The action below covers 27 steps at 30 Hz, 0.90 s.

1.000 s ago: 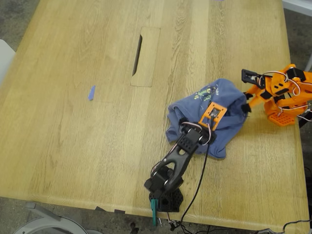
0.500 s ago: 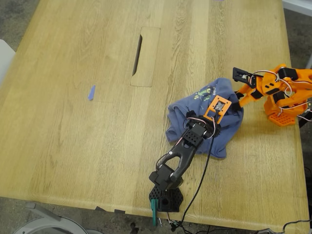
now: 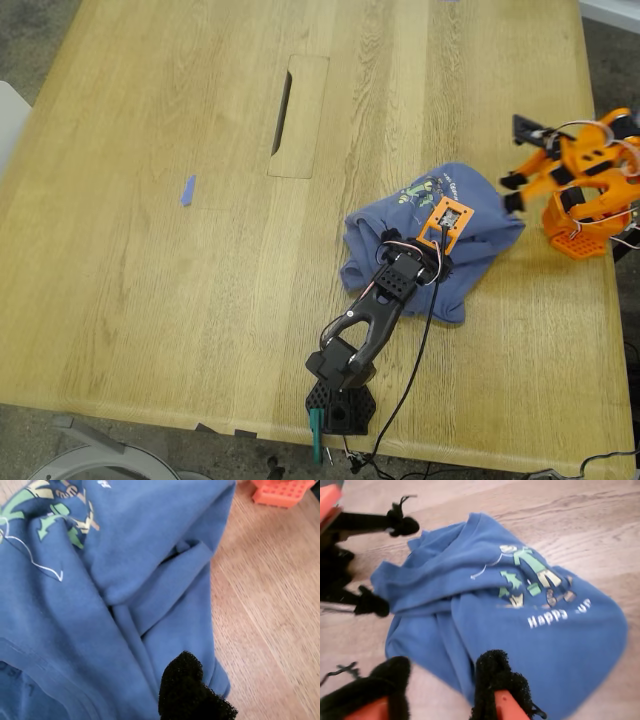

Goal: Fold a T-shirt

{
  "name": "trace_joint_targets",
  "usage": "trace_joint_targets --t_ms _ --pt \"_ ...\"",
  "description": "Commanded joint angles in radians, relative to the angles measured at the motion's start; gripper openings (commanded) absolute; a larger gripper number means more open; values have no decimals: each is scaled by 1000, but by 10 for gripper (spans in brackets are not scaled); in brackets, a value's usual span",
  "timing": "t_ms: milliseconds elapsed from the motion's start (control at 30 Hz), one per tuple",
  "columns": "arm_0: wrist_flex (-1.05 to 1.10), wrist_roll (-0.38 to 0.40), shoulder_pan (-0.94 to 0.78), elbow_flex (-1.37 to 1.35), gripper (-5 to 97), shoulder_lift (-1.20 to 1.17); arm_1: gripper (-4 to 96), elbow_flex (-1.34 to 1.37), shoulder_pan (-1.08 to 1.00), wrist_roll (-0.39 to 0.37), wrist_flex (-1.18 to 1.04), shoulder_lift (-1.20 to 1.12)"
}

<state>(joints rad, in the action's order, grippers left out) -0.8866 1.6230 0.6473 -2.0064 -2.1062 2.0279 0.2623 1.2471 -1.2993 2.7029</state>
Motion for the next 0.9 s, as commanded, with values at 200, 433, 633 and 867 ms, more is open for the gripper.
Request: trace_joint_targets --t_ms 200,433,633,867 --pt "268 57 -92 117 359 127 2 282 0 21 465 -69" --pt "377 117 -156 103 184 233 1 414 -58 31 606 -77" --pt "443 117 -218 95 177 282 1 561 -75 18 673 -31" --pt "525 114 -304 51 177 325 1 822 -84 2 683 176"
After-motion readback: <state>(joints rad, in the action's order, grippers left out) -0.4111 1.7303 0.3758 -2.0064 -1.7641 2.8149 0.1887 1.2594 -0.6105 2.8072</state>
